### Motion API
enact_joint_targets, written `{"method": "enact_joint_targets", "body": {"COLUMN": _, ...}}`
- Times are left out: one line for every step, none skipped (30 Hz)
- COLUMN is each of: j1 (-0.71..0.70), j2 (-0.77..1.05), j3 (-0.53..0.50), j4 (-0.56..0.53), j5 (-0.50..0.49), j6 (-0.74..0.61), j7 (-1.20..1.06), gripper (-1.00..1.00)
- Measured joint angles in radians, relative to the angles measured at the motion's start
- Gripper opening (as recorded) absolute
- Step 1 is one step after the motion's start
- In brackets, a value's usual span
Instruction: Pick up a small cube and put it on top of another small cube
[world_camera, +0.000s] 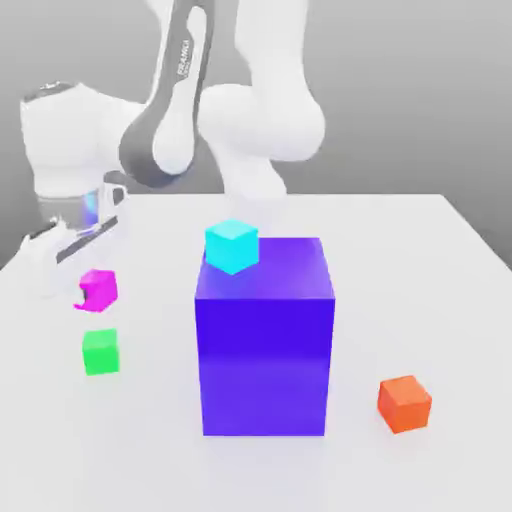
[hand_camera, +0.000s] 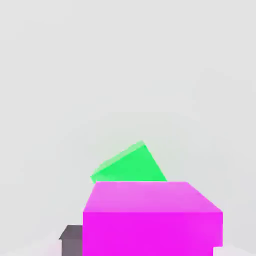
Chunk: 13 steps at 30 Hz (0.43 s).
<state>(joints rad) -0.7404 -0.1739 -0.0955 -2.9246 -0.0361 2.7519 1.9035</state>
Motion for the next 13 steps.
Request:
{"method": "enact_joint_targets", "body": {"j1": 0.002, "j2": 0.033, "j3": -0.001, "j4": 0.001, "j5": 0.003, "j6": 0.033, "j7": -0.001, "gripper": -1.00}}
{"method": "enact_joint_targets", "body": {"j1": 0.004, "j2": 0.067, "j3": -0.001, "j4": 0.002, "j5": 0.009, "j6": 0.066, "j7": -0.005, "gripper": -1.00}}
{"method": "enact_joint_targets", "body": {"j1": 0.006, "j2": 0.102, "j3": -0.001, "j4": 0.003, "j5": 0.017, "j6": 0.100, "j7": -0.010, "gripper": -1.00}}
{"method": "enact_joint_targets", "body": {"j1": 0.010, "j2": 0.138, "j3": -0.001, "j4": 0.005, "j5": 0.028, "j6": 0.134, "j7": -0.017, "gripper": -1.00}}
{"method": "enact_joint_targets", "body": {"j1": 0.009, "j2": 0.174, "j3": 0.004, "j4": 0.007, "j5": 0.041, "j6": 0.168, "j7": -0.026, "gripper": -1.00}}
{"method": "enact_joint_targets", "body": {"j1": 0.004, "j2": 0.198, "j3": 0.011, "j4": 0.008, "j5": 0.046, "j6": 0.191, "j7": -0.030, "gripper": 1.00}}
{"method": "enact_joint_targets", "body": {"j1": 0.004, "j2": 0.198, "j3": 0.011, "j4": 0.008, "j5": 0.046, "j6": 0.191, "j7": -0.030, "gripper": 1.00}}
{"method": "enact_joint_targets", "body": {"j1": 0.003, "j2": 0.198, "j3": 0.011, "j4": 0.008, "j5": 0.046, "j6": 0.191, "j7": -0.030, "gripper": 1.00}}
{"method": "enact_joint_targets", "body": {"j1": 0.003, "j2": 0.198, "j3": 0.011, "j4": 0.008, "j5": 0.046, "j6": 0.191, "j7": -0.030, "gripper": 1.00}}
{"method": "enact_joint_targets", "body": {"j1": 0.003, "j2": 0.198, "j3": 0.011, "j4": 0.008, "j5": 0.046, "j6": 0.191, "j7": -0.030, "gripper": 1.00}}
{"method": "enact_joint_targets", "body": {"j1": 0.003, "j2": 0.198, "j3": 0.011, "j4": 0.008, "j5": 0.046, "j6": 0.191, "j7": -0.030, "gripper": 1.00}}
{"method": "enact_joint_targets", "body": {"j1": 0.003, "j2": 0.210, "j3": 0.012, "j4": 0.008, "j5": 0.052, "j6": 0.201, "j7": -0.035, "gripper": 1.00}}
{"method": "enact_joint_targets", "body": {"j1": 0.002, "j2": 0.198, "j3": 0.012, "j4": 0.008, "j5": 0.048, "j6": 0.189, "j7": -0.031, "gripper": 1.00}}
